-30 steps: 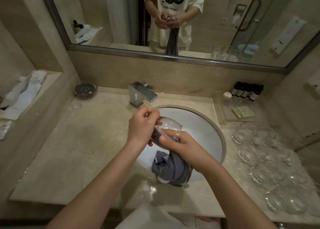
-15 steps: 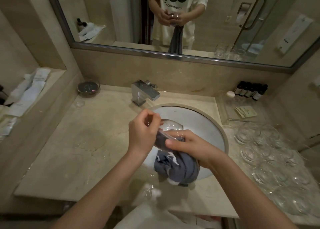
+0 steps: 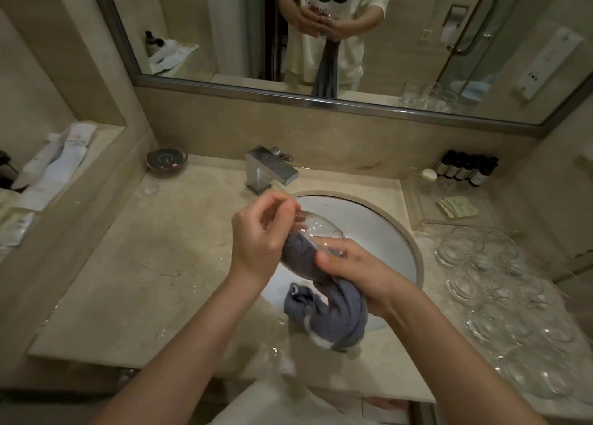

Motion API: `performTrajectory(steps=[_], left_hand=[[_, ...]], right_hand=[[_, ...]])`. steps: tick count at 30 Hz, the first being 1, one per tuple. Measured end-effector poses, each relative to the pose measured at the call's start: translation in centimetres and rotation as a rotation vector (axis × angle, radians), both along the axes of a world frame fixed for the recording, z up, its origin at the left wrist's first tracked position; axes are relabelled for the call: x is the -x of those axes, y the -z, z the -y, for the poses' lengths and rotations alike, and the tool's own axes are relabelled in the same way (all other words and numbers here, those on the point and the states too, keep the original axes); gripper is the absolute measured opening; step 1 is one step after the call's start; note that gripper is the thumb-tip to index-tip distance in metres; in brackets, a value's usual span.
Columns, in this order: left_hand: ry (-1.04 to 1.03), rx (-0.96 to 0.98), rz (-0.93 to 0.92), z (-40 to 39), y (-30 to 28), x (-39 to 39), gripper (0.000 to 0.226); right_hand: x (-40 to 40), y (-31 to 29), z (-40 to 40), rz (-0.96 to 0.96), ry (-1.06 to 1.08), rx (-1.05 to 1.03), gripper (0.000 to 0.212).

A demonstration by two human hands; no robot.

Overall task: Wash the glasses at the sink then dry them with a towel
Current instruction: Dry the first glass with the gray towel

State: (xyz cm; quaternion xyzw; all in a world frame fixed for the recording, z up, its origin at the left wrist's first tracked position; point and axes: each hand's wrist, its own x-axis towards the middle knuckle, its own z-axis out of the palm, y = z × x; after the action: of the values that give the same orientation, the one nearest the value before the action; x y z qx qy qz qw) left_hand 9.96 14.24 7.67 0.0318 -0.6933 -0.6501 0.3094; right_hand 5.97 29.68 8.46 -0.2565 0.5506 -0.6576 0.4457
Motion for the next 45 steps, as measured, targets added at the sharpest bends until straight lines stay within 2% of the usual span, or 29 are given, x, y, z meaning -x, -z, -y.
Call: performTrajectory(steps=[2,3,4,5,7,8,9,10,12,15,17,18,21,22,24,26,29,31,32,33,35,36,37,38,40,43,45], left_hand=[[0.096,0.074,-0.120,0.2,0.6,0.0,0.023],[0.104,0.067,-0.094,0.5,0.8,0.2,0.025],[0.101,0.018,0.011,0.9,0.5,0.4,0.029],[0.118,-0.070,0.205,1.2,-0.2,0.5,0.035],[0.214,-0.233,0.621,1.6,-1.1,0.7,0.044],[0.194,-0.241,0.687,1.6,-1.4,0.8,0.042],[0.122,-0.201,0.653,1.3,-1.7,0.7,0.037],[0.019,-0.130,0.545,1.1,-1.6,0.7,0.031],[-0.134,-0.037,0.257,0.8,-1.3,0.2,0.022],[-0.040,0.082,-0.092,0.9,0.4,-0.2,0.014],[0.052,0.071,-0.086,1.5,0.6,-0.1,0.019],[0.103,0.003,0.012,1.7,0.1,0.0,0.026],[0.261,-0.271,0.573,2.6,-2.6,0.5,0.049],[0.248,-0.285,0.626,2.8,-2.9,0.8,0.043],[0.143,-0.192,0.461,2.8,-2.8,1.1,0.023],[0.065,-0.076,0.214,2.5,-2.1,0.9,0.019],[0.109,0.149,-0.090,2.7,-0.6,0.3,0.020],[0.155,0.165,-0.119,2.7,-0.4,0.2,0.024],[0.183,0.104,-0.048,2.7,-0.7,0.2,0.030],[0.212,0.005,0.100,2.6,-1.5,0.2,0.040],[0.293,-0.138,0.558,3.0,-3.1,0.3,0.065],[0.327,-0.137,0.725,3.3,-3.5,0.3,0.070],[0.326,-0.102,0.787,3.3,-3.7,0.3,0.067],[0.284,-0.035,0.737,3.3,-3.6,0.4,0.056],[0.171,0.073,0.481,3.0,-2.7,0.3,0.035],[0.086,0.259,0.048,2.5,-0.8,-0.4,0.028],[0.086,0.349,-0.069,2.4,0.0,-0.9,0.028]], right_hand=[[0.0,0.1,0.0,0.070,0.011,0.013,0.057],[-0.1,0.3,0.1,0.021,0.047,-0.009,0.046],[-0.1,0.1,0.2,-0.057,0.091,-0.040,0.031],[-0.1,0.0,0.3,-0.163,0.143,-0.072,0.024],[0.0,-0.1,0.6,-0.493,0.185,-0.177,0.033],[-0.1,-0.1,0.9,-0.650,0.174,-0.221,0.038],[-0.2,-0.2,1.0,-0.716,0.162,-0.226,0.041],[-0.2,-0.2,1.1,-0.673,0.160,-0.207,0.041],[-0.2,-0.6,1.1,-0.421,0.113,-0.129,0.040],[-0.1,-1.2,0.8,-0.067,0.000,-0.044,0.053],[-0.1,-1.4,0.9,-0.030,0.001,-0.055,0.047],[-0.1,-1.3,0.9,-0.081,0.028,-0.075,0.039],[-0.2,-1.8,1.2,-0.468,0.066,-0.181,0.034],[-0.2,-1.8,1.3,-0.557,0.056,-0.182,0.037],[-0.3,-1.8,1.6,-0.544,0.078,-0.160,0.041],[0.0,-2.1,1.6,-0.411,0.113,-0.123,0.040],[0.1,-2.4,1.2,-0.185,0.067,-0.051,0.035],[0.1,-2.4,0.9,-0.127,0.045,-0.047,0.033],[0.1,-2.5,0.8,-0.136,0.044,-0.057,0.032],[0.2,-2.5,0.7,-0.186,0.046,-0.078,0.031],[0.3,-2.6,0.7,-0.399,0.041,-0.171,0.033],[0.2,-2.5,0.7,-0.522,0.025,-0.221,0.036],[0.1,-2.5,0.9,-0.613,0.010,-0.245,0.039],[0.1,-2.5,0.9,-0.645,0.010,-0.251,0.041],[0.4,-2.6,0.9,-0.566,0.029,-0.235,0.042],[0.4,-2.9,0.5,-0.328,0.016,-0.162,0.038],[0.3,-2.8,0.3,-0.241,0.002,-0.131,0.035]])
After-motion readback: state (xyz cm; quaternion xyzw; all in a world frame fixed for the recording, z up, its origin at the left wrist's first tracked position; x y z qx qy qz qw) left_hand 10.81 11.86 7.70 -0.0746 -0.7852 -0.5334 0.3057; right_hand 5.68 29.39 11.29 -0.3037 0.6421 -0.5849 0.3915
